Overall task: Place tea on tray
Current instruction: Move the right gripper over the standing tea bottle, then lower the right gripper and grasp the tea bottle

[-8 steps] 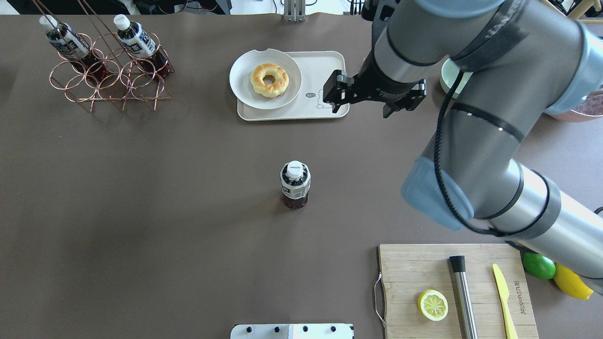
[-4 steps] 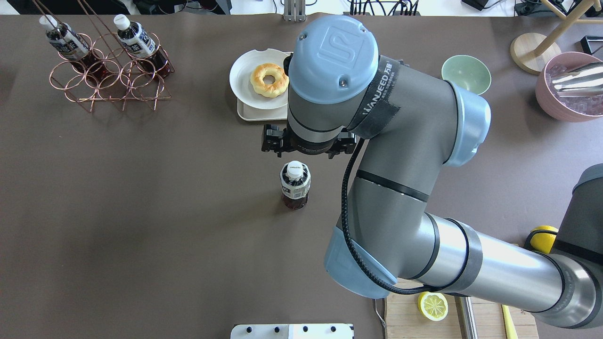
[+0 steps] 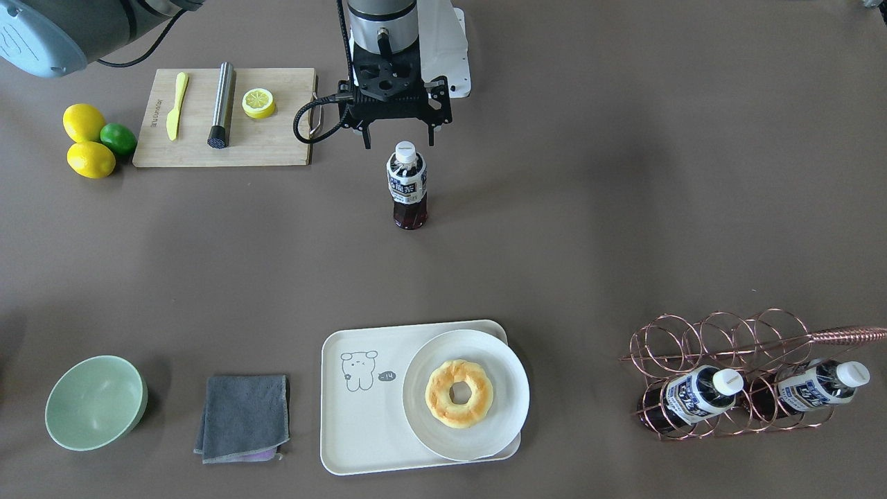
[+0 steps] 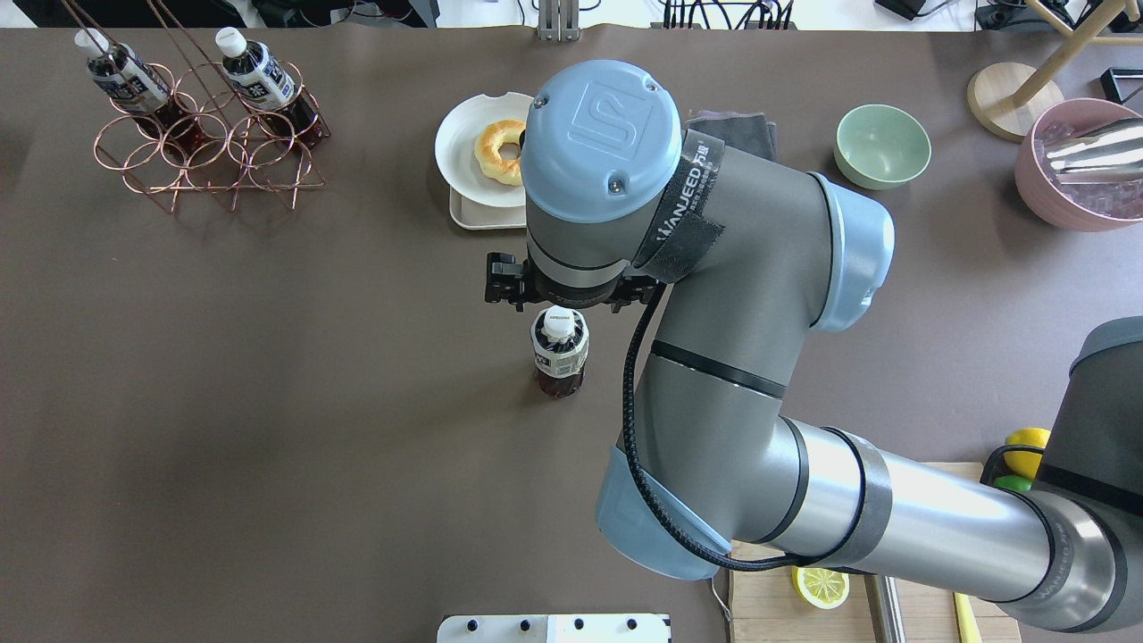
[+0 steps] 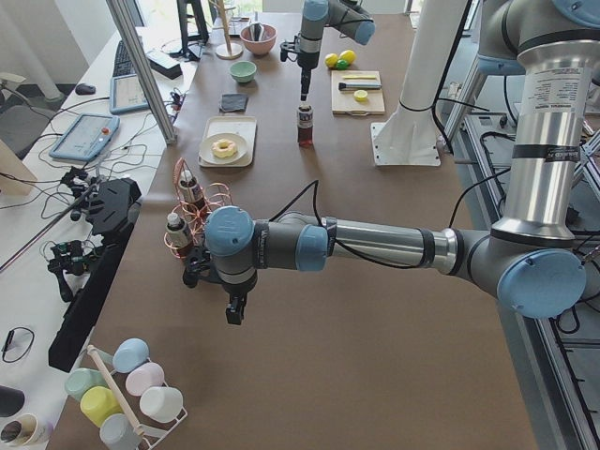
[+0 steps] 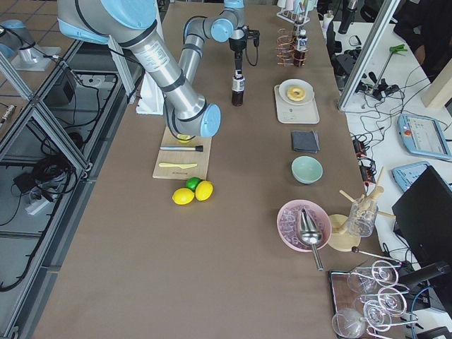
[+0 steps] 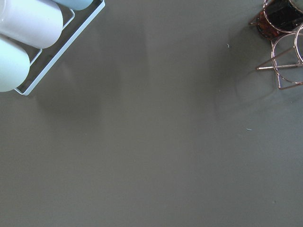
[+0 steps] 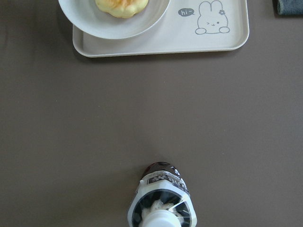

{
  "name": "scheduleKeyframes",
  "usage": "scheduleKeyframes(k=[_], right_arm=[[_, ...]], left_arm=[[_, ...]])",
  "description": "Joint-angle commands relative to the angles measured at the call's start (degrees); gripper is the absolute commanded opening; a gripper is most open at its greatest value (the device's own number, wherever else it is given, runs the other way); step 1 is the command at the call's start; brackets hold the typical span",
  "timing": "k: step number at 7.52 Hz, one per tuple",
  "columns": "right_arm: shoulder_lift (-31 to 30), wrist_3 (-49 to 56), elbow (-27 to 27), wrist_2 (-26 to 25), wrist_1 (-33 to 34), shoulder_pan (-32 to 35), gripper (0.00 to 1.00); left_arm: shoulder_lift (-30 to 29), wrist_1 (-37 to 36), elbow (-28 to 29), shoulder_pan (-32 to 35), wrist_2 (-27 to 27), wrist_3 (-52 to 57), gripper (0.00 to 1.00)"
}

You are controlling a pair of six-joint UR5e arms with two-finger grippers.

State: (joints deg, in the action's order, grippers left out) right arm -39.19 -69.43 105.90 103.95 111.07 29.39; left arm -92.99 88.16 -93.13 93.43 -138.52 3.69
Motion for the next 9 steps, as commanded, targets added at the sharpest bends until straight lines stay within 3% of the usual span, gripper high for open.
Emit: scheduleKeyframes(k=[1,3,4,5,9], right_arm=[[-0.28,0.18,-0.34,-0.76,-0.42,-1.43,0.97],[-0.45,-0.09,-0.43,-1.73,-0.42,-1.79,0.9],[-0.36,-0.18,-0.43,-2.34,-0.42,-1.79,0.81],[-0.54,-0.18,-0.43,-2.61,-0.42,-1.71,0.61],[-0.54,-0.09,-1.3,-3.58,-0.59,-1.53,0.6]], left_arm=[[0.0,0.0,0.05,0.0,0.01,0.08,0.98],[0.0,0.0,0.05,0.0,0.01,0.08,0.98],[0.0,0.0,0.05,0.0,0.01,0.09,0.98],[0.0,0.0,0.05,0.0,0.09,0.09,0.98],[-0.88,0.08,1.1,-0.09,0.18,-0.09,0.98]])
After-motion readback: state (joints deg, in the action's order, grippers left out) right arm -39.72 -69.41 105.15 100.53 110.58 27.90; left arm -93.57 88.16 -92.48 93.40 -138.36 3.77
